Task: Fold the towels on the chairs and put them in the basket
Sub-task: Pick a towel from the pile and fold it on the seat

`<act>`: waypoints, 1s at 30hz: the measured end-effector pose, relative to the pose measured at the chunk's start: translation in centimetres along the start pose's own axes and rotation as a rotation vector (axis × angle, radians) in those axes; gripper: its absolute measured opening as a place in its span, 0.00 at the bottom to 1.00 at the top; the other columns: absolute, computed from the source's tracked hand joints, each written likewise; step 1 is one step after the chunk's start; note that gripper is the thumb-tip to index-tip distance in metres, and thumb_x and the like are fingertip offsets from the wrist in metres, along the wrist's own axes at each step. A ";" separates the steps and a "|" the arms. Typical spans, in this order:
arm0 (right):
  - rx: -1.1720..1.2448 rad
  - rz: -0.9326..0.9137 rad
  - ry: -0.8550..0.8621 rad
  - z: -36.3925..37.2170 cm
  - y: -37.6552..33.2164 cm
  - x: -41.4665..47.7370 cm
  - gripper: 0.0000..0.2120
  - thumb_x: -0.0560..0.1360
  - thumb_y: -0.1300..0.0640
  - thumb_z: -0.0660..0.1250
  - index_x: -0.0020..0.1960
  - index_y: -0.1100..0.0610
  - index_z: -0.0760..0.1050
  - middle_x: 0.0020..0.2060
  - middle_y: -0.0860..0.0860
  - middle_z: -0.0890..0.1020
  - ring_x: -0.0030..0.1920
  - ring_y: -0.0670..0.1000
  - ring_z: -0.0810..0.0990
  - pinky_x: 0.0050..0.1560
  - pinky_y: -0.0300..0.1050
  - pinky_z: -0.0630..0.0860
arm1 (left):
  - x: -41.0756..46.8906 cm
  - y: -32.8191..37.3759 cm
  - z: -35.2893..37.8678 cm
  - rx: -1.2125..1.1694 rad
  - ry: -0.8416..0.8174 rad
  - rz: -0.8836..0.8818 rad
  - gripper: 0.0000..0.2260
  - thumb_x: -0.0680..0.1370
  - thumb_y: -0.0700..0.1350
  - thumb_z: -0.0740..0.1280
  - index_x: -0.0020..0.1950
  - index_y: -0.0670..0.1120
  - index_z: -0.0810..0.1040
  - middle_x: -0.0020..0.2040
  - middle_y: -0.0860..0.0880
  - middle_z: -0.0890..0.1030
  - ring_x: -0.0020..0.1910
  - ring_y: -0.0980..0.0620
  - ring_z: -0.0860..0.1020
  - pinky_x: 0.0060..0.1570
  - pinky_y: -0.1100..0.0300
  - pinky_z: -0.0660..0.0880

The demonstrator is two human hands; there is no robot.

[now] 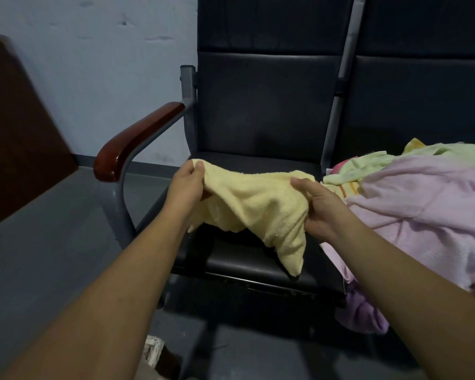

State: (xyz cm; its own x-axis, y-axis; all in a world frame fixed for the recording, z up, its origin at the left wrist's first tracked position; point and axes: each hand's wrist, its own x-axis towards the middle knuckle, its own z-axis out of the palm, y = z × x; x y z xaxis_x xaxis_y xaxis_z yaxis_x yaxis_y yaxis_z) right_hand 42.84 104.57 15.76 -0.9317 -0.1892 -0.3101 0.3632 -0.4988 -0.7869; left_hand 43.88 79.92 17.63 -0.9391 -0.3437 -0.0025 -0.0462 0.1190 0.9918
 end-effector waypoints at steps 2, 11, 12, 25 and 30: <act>0.009 -0.022 0.024 -0.2 -0.1 0.1 0.23 0.74 0.60 0.73 0.68 0.60 0.74 0.58 0.60 0.83 0.56 0.59 0.84 0.51 0.54 0.82 | -0.2 0.4 -0.2 0.121 0.030 0.062 0.12 0.86 0.51 0.55 0.54 0.48 0.75 0.50 0.49 0.78 0.48 0.51 0.78 0.41 0.58 0.81; 0.144 -0.058 -0.104 0.9 -0.4 -0.5 0.17 0.77 0.66 0.67 0.65 0.67 0.74 0.59 0.63 0.81 0.59 0.59 0.82 0.55 0.52 0.81 | 0.2 1.9 -1.6 -0.028 -0.290 -0.119 0.07 0.77 0.43 0.72 0.50 0.39 0.80 0.44 0.45 0.85 0.45 0.44 0.83 0.47 0.50 0.81; 0.087 -0.052 -0.112 1.0 -0.2 -0.6 0.14 0.77 0.67 0.66 0.62 0.67 0.76 0.56 0.63 0.83 0.56 0.59 0.84 0.52 0.51 0.82 | 0.1 1.0 -1.7 0.190 -0.349 -0.106 0.08 0.75 0.40 0.74 0.52 0.40 0.81 0.46 0.44 0.85 0.48 0.44 0.83 0.49 0.49 0.81; -0.229 -0.079 -0.149 3.4 0.5 -2.4 0.11 0.76 0.67 0.68 0.59 0.66 0.78 0.49 0.62 0.84 0.47 0.58 0.85 0.42 0.50 0.83 | -3.4 2.2 1.2 0.473 -0.340 0.256 0.18 0.79 0.58 0.67 0.66 0.55 0.71 0.55 0.53 0.77 0.55 0.53 0.76 0.54 0.55 0.74; -0.118 -0.053 -0.234 3.5 0.0 -2.3 0.11 0.78 0.69 0.63 0.58 0.71 0.76 0.50 0.64 0.83 0.50 0.58 0.84 0.48 0.50 0.82 | -3.2 1.5 1.9 0.684 -0.420 0.351 0.09 0.74 0.58 0.74 0.43 0.56 0.78 0.44 0.55 0.78 0.44 0.55 0.76 0.38 0.60 0.68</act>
State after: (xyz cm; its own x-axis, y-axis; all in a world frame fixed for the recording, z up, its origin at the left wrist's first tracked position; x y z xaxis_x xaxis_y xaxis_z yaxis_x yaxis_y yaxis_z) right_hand 44.94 102.05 18.37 -0.9203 -0.3629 -0.1459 0.2993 -0.4133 -0.8600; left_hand 46.20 82.97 18.91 -0.9789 0.1734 0.1079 0.2014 0.7323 0.6505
